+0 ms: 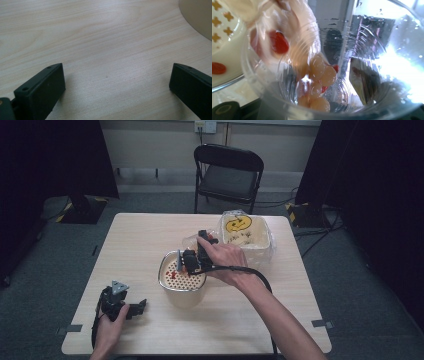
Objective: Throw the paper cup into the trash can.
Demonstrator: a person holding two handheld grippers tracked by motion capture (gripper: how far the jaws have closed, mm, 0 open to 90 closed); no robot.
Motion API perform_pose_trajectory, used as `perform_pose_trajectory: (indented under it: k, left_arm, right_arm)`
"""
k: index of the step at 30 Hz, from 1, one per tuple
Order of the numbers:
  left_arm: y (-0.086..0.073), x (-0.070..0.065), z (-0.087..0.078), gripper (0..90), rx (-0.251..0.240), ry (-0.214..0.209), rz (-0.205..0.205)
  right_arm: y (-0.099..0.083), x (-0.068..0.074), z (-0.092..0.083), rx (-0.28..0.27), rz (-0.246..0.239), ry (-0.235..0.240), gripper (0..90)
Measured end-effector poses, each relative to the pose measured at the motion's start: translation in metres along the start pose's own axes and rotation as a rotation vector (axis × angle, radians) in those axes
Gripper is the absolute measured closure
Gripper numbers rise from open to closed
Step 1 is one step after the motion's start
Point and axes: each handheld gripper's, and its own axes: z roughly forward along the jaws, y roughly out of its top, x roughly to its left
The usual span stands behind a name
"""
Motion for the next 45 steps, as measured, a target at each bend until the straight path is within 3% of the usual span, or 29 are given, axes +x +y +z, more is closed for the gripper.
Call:
perform_pose_trajectory:
  k: [4, 7, 10, 13, 18, 19, 20, 21, 22, 24, 26, 30, 33, 35, 39, 45]
  left_arm:
    - [0.0, 0.0, 0.0, 0.0, 0.0, 0.0, 0.0]
    - [0.0, 0.0, 0.0, 0.0, 0.0, 0.0, 0.0]
    - [0.0, 0.0, 0.0, 0.0, 0.0, 0.0, 0.0]
    - [0.0, 0.0, 0.0, 0.0, 0.0, 0.0, 0.0]
    - [0.0, 0.0, 0.0, 0.0, 0.0, 0.0, 0.0]
    - [0.0, 0.0, 0.0, 0.0, 0.0, 0.0, 0.0]
    - [0.0, 0.0, 0.0, 0.0, 0.0, 0.0, 0.0]
    - [0.0, 0.0, 0.0, 0.0, 0.0, 0.0, 0.0]
    - [0.0, 0.0, 0.0, 0.0, 0.0, 0.0, 0.0]
    - [0.0, 0.0, 0.0, 0.0, 0.0, 0.0, 0.0]
    - [0.0, 0.0, 0.0, 0.0, 0.0, 0.0, 0.0]
    - [0.0, 0.0, 0.0, 0.0, 0.0, 0.0, 0.0]
    - [0.0, 0.0, 0.0, 0.0, 0.0, 0.0, 0.0]
    - [0.0, 0.0, 0.0, 0.0, 0.0, 0.0, -0.001]
    - [0.0, 0.0, 0.0, 0.0, -0.001, 0.0, -0.001]
    - [0.0, 0.0, 0.0, 0.0, 0.0, 0.0, 0.0]
  right_arm:
    - [0.001, 0.002, 0.0, 0.006, -0.034, -0.023, 46.3]
    - [0.002, 0.006, 0.002, 0.018, -0.099, -0.064, 46.5]
    - [0.002, 0.007, 0.002, 0.021, -0.127, -0.083, 46.8]
    - [0.003, 0.01, 0.003, 0.029, -0.182, -0.126, 47.2]
    - [0.005, 0.01, 0.001, 0.044, -0.232, -0.184, 47.5]
    - [0.007, 0.011, -0.002, 0.059, -0.277, -0.226, 47.7]
    - [0.007, 0.011, -0.002, 0.059, -0.277, -0.226, 47.7]
    - [0.01, 0.01, -0.006, 0.055, -0.33, -0.255, 47.7]
    - [0.011, 0.012, -0.008, 0.063, -0.322, -0.273, 47.8]
    - [0.014, 0.012, -0.011, 0.064, -0.387, -0.31, 47.9]
    - [0.014, 0.014, -0.012, 0.072, -0.398, -0.331, 47.9]
    - [0.016, 0.016, -0.015, 0.09, -0.491, -0.388, 48.1]
    - [0.015, 0.017, -0.016, 0.092, -0.514, -0.417, 48.1]
    - [0.015, 0.017, -0.016, 0.094, -0.575, -0.459, 48.4]
    - [0.014, 0.02, -0.016, 0.105, -0.652, -0.494, 48.6]
    - [0.013, 0.024, -0.017, 0.136, -0.738, -0.495, 48.8]
